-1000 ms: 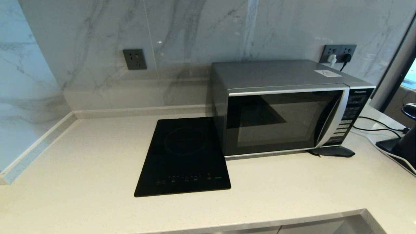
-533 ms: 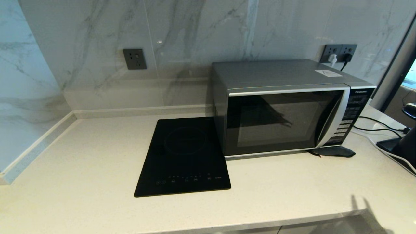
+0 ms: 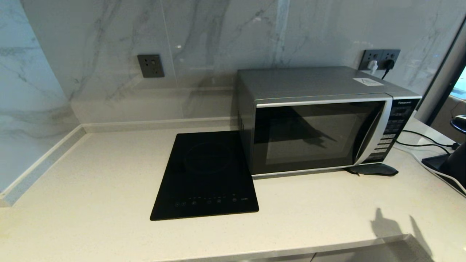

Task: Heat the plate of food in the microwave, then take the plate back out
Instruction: Open the microwave oven

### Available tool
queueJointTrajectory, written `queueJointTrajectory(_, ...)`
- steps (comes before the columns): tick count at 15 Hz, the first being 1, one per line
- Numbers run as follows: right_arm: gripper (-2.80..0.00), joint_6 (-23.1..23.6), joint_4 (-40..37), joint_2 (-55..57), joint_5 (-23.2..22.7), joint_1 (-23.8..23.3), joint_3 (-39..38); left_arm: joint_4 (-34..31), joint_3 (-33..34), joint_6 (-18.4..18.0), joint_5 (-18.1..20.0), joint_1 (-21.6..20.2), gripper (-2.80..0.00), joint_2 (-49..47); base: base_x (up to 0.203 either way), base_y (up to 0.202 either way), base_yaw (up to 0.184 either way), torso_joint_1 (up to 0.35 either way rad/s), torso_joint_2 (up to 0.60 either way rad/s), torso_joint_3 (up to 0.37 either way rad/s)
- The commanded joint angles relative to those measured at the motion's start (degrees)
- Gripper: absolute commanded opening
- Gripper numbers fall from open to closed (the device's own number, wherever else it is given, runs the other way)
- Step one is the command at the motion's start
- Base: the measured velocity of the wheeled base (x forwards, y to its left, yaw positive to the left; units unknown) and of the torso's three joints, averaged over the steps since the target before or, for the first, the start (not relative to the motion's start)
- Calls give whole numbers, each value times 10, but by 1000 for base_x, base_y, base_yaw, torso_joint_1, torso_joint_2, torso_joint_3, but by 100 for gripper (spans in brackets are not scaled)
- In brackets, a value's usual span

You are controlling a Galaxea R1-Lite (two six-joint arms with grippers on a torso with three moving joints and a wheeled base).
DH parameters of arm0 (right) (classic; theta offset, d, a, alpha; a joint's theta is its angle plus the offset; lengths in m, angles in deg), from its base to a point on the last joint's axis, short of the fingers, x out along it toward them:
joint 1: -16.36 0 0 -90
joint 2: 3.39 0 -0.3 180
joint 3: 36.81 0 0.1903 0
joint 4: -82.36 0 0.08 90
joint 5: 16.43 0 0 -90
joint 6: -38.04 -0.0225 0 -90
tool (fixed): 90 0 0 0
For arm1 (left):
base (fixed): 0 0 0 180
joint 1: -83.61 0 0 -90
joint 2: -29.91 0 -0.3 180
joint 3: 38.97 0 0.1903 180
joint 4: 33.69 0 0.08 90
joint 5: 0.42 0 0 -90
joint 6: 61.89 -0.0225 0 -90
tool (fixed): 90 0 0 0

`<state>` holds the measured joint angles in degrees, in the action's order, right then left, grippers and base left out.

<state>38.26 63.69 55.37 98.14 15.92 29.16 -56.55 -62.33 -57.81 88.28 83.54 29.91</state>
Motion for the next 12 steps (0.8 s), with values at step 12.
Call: queueJointTrajectory(12, 0, 105, 377, 261, 223, 22, -48, 0, 0, 0, 0, 0, -280, -1, 0, 0, 0, 0, 0, 0)
